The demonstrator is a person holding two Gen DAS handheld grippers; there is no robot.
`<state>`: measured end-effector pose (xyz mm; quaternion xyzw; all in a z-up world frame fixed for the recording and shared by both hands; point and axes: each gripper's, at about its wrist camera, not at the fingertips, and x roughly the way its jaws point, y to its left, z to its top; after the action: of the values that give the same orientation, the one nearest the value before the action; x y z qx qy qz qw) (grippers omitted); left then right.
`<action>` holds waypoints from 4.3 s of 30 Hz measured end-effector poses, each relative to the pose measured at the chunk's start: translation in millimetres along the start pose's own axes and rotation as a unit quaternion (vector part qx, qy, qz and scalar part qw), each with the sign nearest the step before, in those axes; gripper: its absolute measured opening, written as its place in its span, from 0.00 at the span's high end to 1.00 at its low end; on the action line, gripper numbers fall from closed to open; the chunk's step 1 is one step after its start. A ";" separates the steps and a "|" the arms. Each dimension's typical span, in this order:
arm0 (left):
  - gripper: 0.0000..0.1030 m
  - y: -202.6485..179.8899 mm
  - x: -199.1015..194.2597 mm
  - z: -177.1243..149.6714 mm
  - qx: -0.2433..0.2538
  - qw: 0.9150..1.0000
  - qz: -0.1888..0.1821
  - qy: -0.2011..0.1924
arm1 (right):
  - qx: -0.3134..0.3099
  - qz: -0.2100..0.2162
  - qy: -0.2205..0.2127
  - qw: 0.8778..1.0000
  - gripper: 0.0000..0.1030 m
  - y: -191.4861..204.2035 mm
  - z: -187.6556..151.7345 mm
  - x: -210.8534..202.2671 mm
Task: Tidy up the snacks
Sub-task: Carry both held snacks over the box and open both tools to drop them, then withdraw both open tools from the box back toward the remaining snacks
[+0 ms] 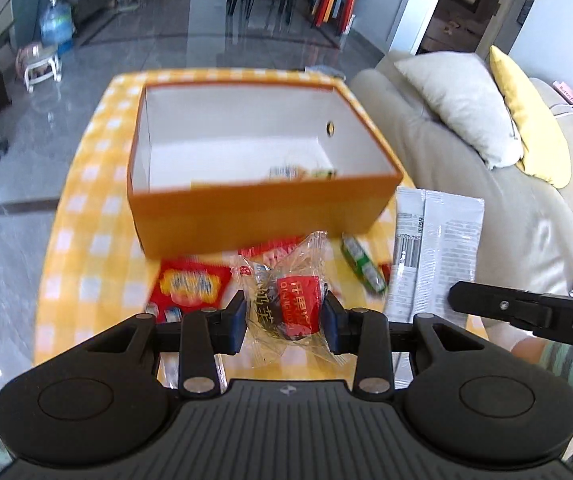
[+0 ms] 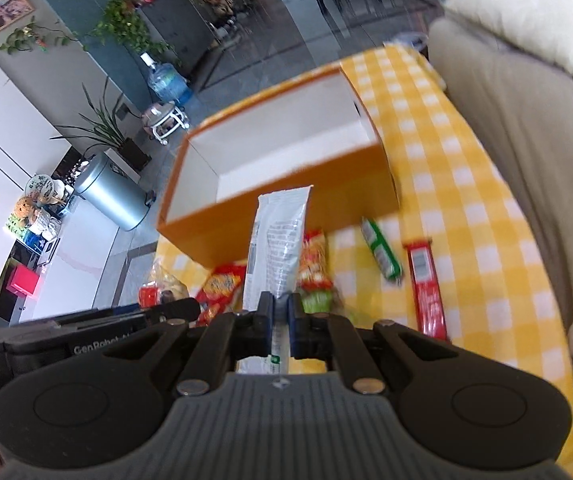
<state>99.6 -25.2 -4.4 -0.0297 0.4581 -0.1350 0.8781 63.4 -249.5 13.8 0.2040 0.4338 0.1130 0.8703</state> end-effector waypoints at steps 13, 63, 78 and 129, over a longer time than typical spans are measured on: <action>0.59 2.0 3.4 70.7 0.038 0.998 0.032 -0.046 | -0.042 0.002 -0.061 0.997 0.98 36.5 92.1 8.9; 0.59 16.3 173.7 114.5 0.077 0.988 0.086 0.105 | -0.192 -0.170 0.062 0.965 0.97 14.3 171.6 225.8; 0.45 12.0 155.4 115.4 0.081 0.988 0.096 0.086 | -0.204 -0.175 0.050 0.962 0.77 23.2 168.5 211.0; 0.36 17.1 -3.2 -23.0 -0.053 0.997 0.058 -0.022 | -0.082 -0.130 -0.060 0.986 0.39 22.8 6.7 40.6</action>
<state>82.7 -6.2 -18.2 -0.0529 0.4461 -0.0588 0.8915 92.7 -215.8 -1.0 0.0804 0.3932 0.0213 0.9157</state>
